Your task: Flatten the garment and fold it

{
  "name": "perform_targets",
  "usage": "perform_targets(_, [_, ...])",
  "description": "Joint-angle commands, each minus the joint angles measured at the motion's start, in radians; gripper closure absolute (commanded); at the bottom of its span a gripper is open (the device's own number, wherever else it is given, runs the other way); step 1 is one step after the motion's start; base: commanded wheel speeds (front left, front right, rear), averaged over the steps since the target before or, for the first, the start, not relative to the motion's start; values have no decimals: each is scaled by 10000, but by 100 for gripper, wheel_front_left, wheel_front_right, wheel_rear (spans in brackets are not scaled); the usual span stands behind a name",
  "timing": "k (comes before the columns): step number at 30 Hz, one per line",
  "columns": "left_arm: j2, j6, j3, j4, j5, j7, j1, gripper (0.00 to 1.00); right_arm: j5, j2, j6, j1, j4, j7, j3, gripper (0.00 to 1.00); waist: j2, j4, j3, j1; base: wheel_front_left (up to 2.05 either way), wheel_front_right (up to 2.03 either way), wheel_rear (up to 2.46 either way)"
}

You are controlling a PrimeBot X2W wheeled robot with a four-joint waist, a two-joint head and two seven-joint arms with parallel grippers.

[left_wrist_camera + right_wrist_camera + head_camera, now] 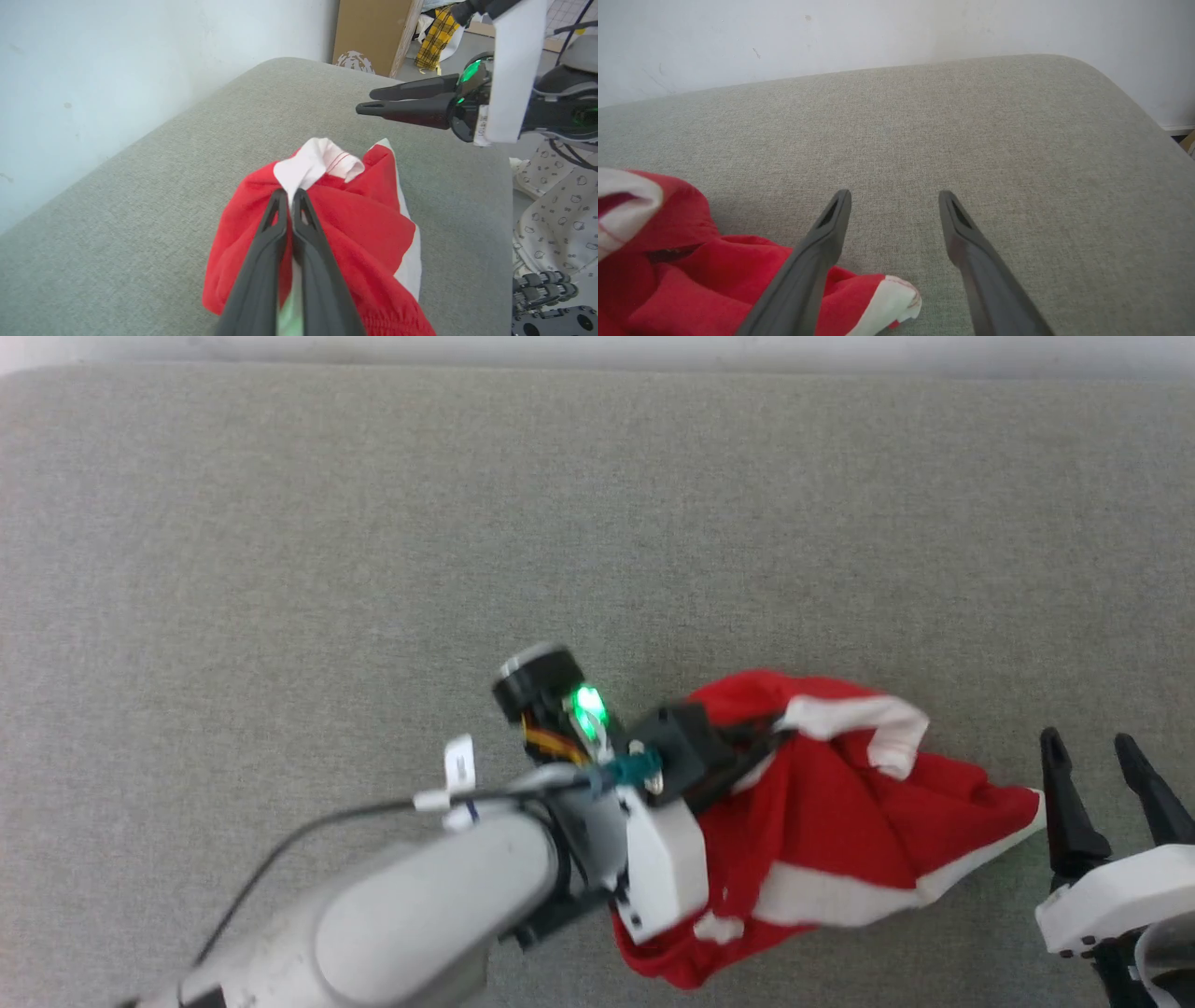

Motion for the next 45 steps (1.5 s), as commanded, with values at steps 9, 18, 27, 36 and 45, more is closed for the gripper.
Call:
perform_targets(9, [239, -278, 1259, 1507, -223, -47, -2013, 100, 182, 30, -9, -382, 143, -188, 183, 0, 0, -539, 987, 0, 0, 0, 0])
perform_targets(18, [-209, -274, 1699, 4292, -247, -1147, -2665, 0, 129, 30, -9, -685, 301, -330, 254, 0, 0, -692, 1551, 0, 0, 0, 0])
perform_targets(27, [-1043, 133, 1817, 5000, -346, -2303, -2448, 0, -69, 30, -9, -662, 290, -187, 251, 0, 0, -112, 1148, 0, 0, 0, 0])
perform_targets(36, [-1207, 1371, 1319, 2622, -745, -1018, -696, 0, -115, 30, -9, -236, 247, 84, 264, 0, 0, 495, 188, 0, 0, 0, 0])
perform_targets(45, [-1042, 2570, 823, 1491, -1010, 253, 807, 0, -62, 30, -9, -114, 225, 215, 425, 0, 0, 603, 13, 0, 0, 0, 0])
